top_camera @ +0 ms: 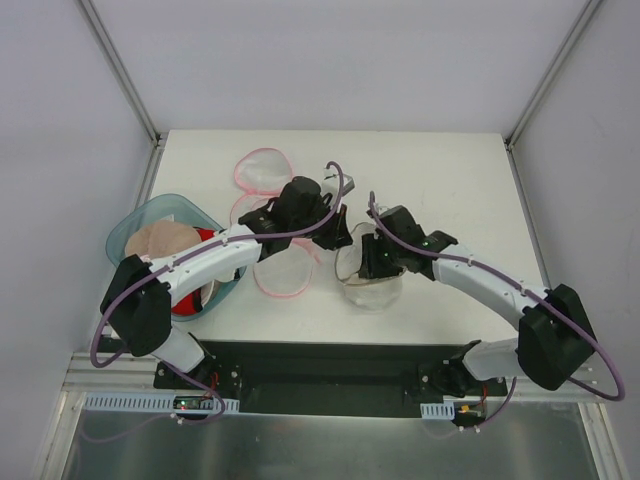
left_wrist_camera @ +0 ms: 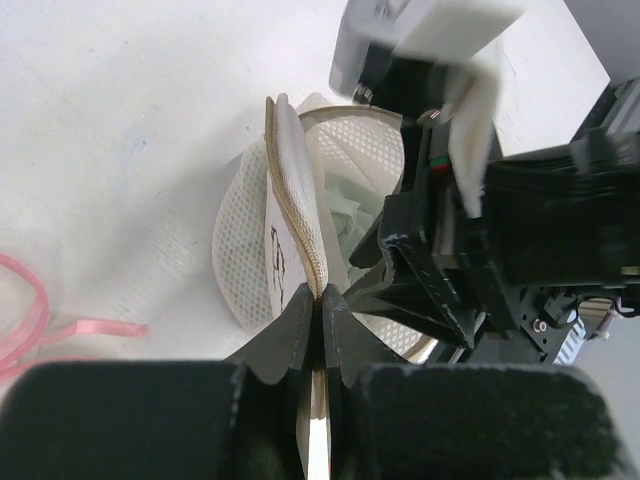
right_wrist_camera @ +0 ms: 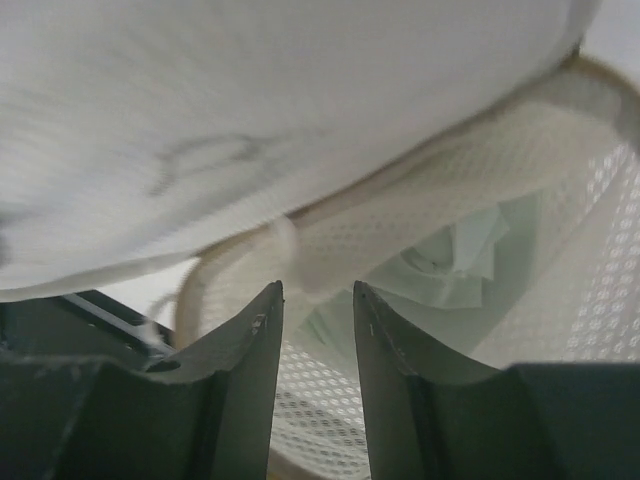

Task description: Unzip the laundry bag and remove the bra

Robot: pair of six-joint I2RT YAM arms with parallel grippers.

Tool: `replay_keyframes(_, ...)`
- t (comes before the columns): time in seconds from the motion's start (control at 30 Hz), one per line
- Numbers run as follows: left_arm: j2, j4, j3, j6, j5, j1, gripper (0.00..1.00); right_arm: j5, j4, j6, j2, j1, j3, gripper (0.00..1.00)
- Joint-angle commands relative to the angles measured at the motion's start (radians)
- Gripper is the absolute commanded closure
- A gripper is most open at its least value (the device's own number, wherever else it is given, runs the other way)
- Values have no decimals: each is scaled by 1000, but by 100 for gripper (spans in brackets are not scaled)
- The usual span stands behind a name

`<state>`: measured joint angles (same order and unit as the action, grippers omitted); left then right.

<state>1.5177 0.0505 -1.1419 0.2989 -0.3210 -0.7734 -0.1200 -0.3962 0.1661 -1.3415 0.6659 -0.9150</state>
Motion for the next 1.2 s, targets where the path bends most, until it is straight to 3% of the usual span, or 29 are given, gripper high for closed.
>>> replay_keyframes(0.0, -47, -5, -36, 19, 20, -10, 100, 71, -70, 38, -2, 1, 56, 62)
replay_keyframes(0.2, -47, -8, -30, 9, 28, -10, 100, 224, -167, 16, -16, 1, 48, 55)
replay_keyframes(0.33, -57, -6, -19, -3, 42, -9, 100, 241, -182, 4, -54, 3, 48, 41)
replay_keyframes(0.67, -45, -6, -10, -7, 39, -9, 100, 185, -43, -11, -206, 17, 81, 40)
replay_keyframes(0.7, -42, -5, -12, -9, 37, -9, 100, 180, -20, -11, -215, 18, 77, 42)
replay_keyframes(0.8, -34, -5, -9, -6, 46, -10, 100, 198, -12, -2, -199, 20, 67, 79)
replay_keyframes(0.83, -33, -6, -6, -7, 48, -9, 100, 209, -13, -2, -179, 20, 64, 98)
replay_keyframes(1.17, 12, -5, 5, -49, 80, 12, 100, 318, -75, -20, 208, 20, -39, 98)
